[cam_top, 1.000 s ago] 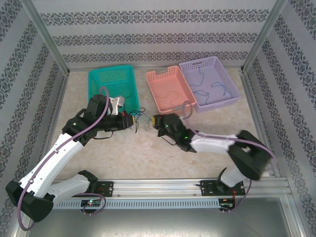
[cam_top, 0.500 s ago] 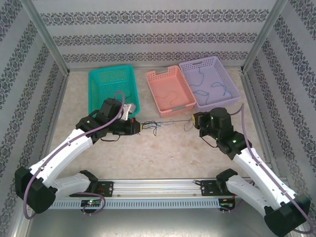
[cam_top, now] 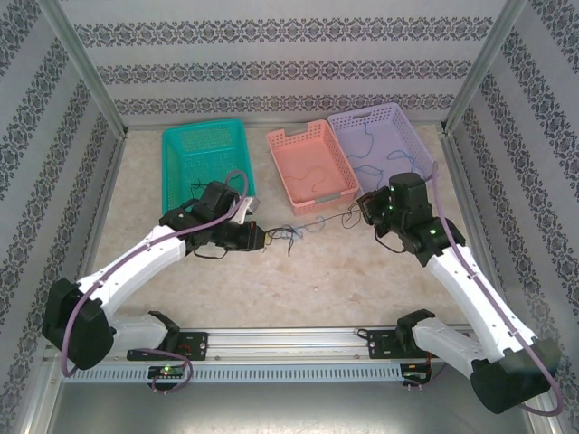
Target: Untangle the cables
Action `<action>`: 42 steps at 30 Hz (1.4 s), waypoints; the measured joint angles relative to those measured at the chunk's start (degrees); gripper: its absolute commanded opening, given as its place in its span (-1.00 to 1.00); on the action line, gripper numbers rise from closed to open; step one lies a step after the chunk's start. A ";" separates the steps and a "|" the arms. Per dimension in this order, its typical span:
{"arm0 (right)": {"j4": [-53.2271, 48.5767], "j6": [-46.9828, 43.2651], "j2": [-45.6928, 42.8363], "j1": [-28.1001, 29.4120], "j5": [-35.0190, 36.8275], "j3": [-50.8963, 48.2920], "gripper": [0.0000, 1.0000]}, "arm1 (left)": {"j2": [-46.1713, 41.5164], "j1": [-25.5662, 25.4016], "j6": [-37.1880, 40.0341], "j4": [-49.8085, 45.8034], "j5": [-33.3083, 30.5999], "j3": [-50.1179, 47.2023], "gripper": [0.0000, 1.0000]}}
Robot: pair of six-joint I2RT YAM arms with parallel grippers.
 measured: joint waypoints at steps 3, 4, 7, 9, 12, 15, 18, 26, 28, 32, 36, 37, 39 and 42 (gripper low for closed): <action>-0.83 -1.03 0.61 2.23 3.76 -0.09 -1.00 | 3.02 -0.31 0.31 -4.48 -3.87 -0.04 -0.55; -0.85 -1.07 0.63 2.89 4.28 -0.37 -1.00 | 3.65 -0.42 0.28 -5.68 -5.29 -0.04 -0.56; -0.87 -1.22 0.70 4.20 5.14 -2.01 -1.00 | 3.91 -0.48 0.04 -8.46 -9.07 -0.07 -0.55; -1.57 -1.46 1.07 4.63 5.46 -3.39 -1.00 | 3.89 -0.59 -0.61 -9.11 -10.16 -0.07 -0.44; -3.34 -2.36 1.31 4.70 6.34 -4.22 -1.00 | 3.76 -1.16 -1.99 -9.01 -10.27 -0.07 -0.25; -4.44 -3.67 1.14 4.72 7.39 -4.13 -1.00 | 3.76 -2.93 -3.89 -7.58 -9.16 0.02 -0.08; -7.15 -5.64 1.09 5.11 8.85 -1.81 -1.00 | 4.44 -6.25 -5.44 -4.17 -6.84 0.83 0.01; -9.49 -17.70 1.79 10.64 13.31 17.03 -1.00 | 9.66 -11.56 -9.44 6.71 -4.83 2.12 0.17; -8.66 -21.84 1.79 12.37 13.66 20.20 -1.00 | 9.68 -11.56 -10.88 8.17 -5.86 2.14 0.23; -7.19 -29.77 2.23 14.32 12.90 25.20 -1.00 | 9.70 -11.56 -13.20 8.72 -8.52 3.43 0.23; -5.66 -34.93 4.13 14.45 11.15 30.45 -1.00 | 8.92 -11.56 -14.84 10.03 -10.19 4.39 0.24; -5.18 -35.67 4.59 14.47 10.71 31.34 -1.00 | 8.44 -11.56 -15.04 10.34 -10.47 4.33 0.26; -4.09 -36.85 5.46 14.47 9.51 32.76 -1.00 | 6.91 -11.56 -15.63 11.54 -11.32 3.74 0.30; -3.06 -37.53 6.25 14.49 8.22 33.24 -1.00 | 5.09 -11.56 -16.90 12.79 -12.35 2.47 0.31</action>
